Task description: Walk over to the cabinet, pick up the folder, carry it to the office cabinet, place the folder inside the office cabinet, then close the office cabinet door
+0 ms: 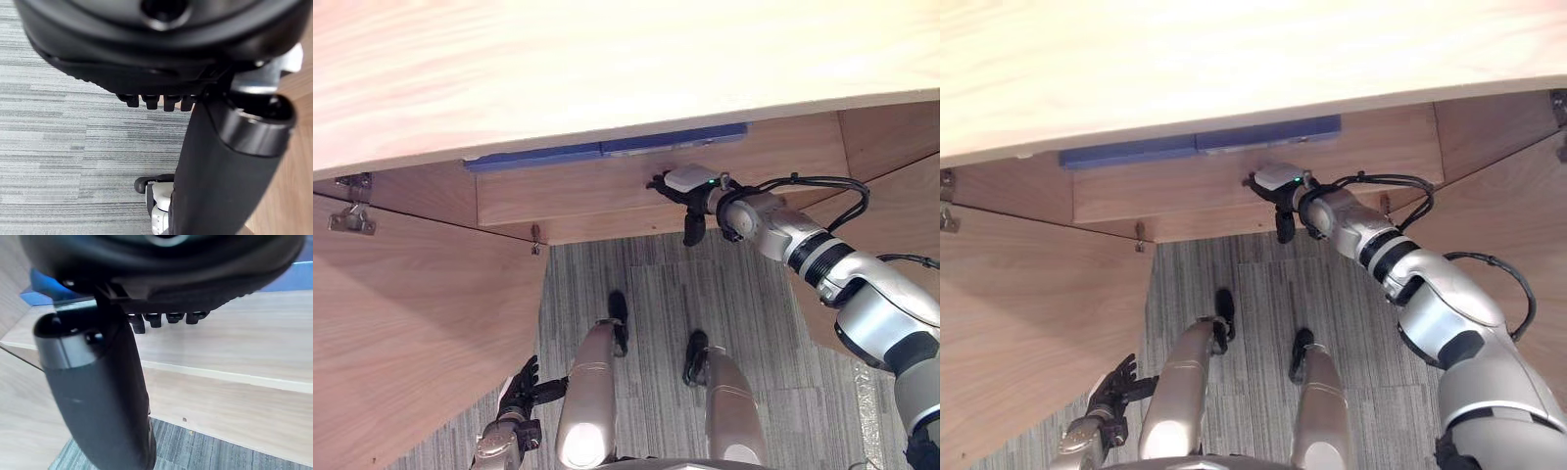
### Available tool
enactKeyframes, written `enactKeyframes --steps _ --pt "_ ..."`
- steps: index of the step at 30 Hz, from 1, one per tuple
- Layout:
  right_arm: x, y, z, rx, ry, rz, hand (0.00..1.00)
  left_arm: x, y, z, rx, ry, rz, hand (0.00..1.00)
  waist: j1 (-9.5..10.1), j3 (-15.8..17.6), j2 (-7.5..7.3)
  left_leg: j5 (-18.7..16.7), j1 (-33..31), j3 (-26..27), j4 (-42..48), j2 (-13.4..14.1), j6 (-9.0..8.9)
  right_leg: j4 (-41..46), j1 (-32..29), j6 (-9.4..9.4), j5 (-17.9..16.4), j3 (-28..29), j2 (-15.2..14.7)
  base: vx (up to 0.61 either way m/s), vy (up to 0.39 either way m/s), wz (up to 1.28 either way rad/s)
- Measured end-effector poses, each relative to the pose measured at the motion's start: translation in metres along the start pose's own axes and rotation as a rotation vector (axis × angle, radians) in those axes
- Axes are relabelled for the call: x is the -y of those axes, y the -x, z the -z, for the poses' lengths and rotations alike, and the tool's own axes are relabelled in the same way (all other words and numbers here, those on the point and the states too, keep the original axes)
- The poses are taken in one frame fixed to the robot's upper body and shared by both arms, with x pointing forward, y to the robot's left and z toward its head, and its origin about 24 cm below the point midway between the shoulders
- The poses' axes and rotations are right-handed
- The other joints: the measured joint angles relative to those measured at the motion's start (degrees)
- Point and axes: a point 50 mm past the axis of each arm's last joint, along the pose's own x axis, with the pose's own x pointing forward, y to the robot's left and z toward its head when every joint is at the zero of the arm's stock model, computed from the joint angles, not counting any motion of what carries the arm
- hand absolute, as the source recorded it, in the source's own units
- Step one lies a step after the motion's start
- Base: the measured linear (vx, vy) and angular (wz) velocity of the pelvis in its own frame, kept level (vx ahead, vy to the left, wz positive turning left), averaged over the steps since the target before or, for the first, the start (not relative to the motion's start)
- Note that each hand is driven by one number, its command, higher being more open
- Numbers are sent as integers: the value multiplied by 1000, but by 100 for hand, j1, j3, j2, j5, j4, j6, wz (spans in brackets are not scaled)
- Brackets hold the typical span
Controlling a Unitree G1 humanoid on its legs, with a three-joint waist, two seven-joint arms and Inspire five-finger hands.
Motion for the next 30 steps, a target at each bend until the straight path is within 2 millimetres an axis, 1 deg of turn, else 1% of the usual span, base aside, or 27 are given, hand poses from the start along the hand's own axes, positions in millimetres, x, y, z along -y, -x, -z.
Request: enactKeyframes --steps 2,4,7,9,11,13,14,16,17,18,19,20,21,22,23,24,26,27,28,29,30 --pt "-4 0 -2 6 21 -32 100 -1 0 1 -5 -1 0 100 -1 20 -41 -3 150 44 -74 0 5 -72 128 13 36 -45 -22 32 -6 -9" --pt "-13 -1 -7 22 46 -97 100 -2 1 3 -13 -4 -4 100 -11 51 -97 -3 472 103 -231 8 5 -288 439 -9 106 -107 -22 31 -15 -10" --pt "-26 -1 -9 32 29 -145 100 -4 2 5 -19 -9 -8 100 -36 41 -147 3 769 132 -386 7 -5 -509 764 -25 154 -158 -12 18 -9 -3" --pt "-37 0 -13 51 11 -162 100 -7 3 8 -35 -15 -15 100 -58 8 -220 93 1104 218 -678 7 -36 -839 1066 -39 287 -170 27 40 -1 -16" --pt "-46 2 -18 80 -43 -162 100 -10 4 13 -59 -37 -24 100 -85 -51 -277 215 1404 282 -1006 12 -54 -1224 1370 -43 471 -162 99 63 -4 -18" --pt "-67 8 -18 96 -195 -155 100 -18 5 19 -96 -84 -40 100 -129 -264 -390 352 1666 299 -1378 13 -126 -1746 1681 -89 698 -177 199 67 -12 -5" --pt "-74 10 -15 88 -262 -150 100 -19 5 21 -104 -92 -44 100 -128 -310 -411 375 1729 300 -1452 14 -126 -1871 1776 -90 756 -179 226 88 -2 0" --pt "-115 24 -3 11 -509 -129 100 -21 7 28 -141 -129 -57 100 -135 -474 -424 389 1993 293 -1562 21 -132 -2326 2174 -72 955 -171 296 84 23 -3" --pt "-127 27 -2 -14 -578 -125 100 -21 7 30 -149 -141 -64 100 -149 -536 -430 387 2033 286 -1551 25 -133 -2426 2244 -71 1013 -151 311 41 43 -16" --pt "-144 32 -1 -50 -679 -112 100 -21 8 32 -158 -159 -79 100 -151 -622 -441 377 2086 265 -1514 47 -149 -2556 2329 -82 1114 -73 346 21 38 -34" --pt "-162 38 -3 -89 -790 -100 100 -22 9 33 -162 -182 -92 100 -163 -677 -449 338 2142 198 -1408 62 -205 -2661 2424 -77 1201 36 381 12 44 -60" --pt "-187 47 -6 -148 -908 -95 100 -24 9 34 -165 -193 -108 100 -212 -793 -448 249 2156 -82 -1218 45 -341 -2742 2498 -79 1267 193 409 27 31 -76" --pt "-212 59 -9 -222 -1006 -81 100 -21 9 35 -164 -171 -121 100 -280 -917 -403 131 2213 -415 -1115 34 -496 -2770 2553 -65 1302 334 439 29 31 -67" --pt "-224 67 -10 -267 -1051 -74 100 -19 9 35 -164 -162 -128 100 -336 -965 -372 65 2280 -524 -1106 31 -577 -2773 2589 -59 1307 391 449 24 46 -57" --pt "-250 85 -14 -364 -1130 -73 100 -15 9 37 -168 -150 -131 100 -485 -1105 -328 -34 2411 -581 -1182 28 -574 -2784 2630 -42 1319 493 461 -13 81 -39" --pt "-269 100 -17 -438 -1194 -76 100 -13 9 40 -176 -131 -139 100 -604 -1261 -322 -59 2540 -568 -1385 9 -563 -2814 2632 -17 1345 549 457 -23 89 -43" --pt "-301 127 -30 -593 -1353 -55 100 -10 11 46 -195 -110 -154 100 -827 -1542 -423 88 2819 -358 -1852 -57 -572 -2943 2603 4 1469 777 421 -49 73 -63" --pt "-323 149 -40 -740 -1494 -4 100 -9 13 54 -230 -126 -156 100 -940 -1779 -498 255 3024 -115 -2265 -98 -587 -3066 2541 1 1573 1009 394 -88 55 -95" --pt "-337 166 -49 -854 -1589 36 100 -6 14 58 -247 -136 -148 100 -1037 -1870 -557 401 3237 54 -2595 -152 -604 -3154 2536 2 1621 1171 377 -87 33 -82" --pt "-340 170 -50 -881 -1609 45 100 -5 14 58 -249 -136 -147 100 -1065 -1879 -565 441 3287 87 -2668 -165 -604 -3167 2535 1 1631 1202 373 -92 20 -57" --pt "-351 185 -56 -976 -1662 73 100 -2 14 59 -250 -135 -142 100 -1155 -1881 -569 556 3468 174 -2938 -204 -650 -3184 2524 -8 1685 1313 384 -117 23 -54"
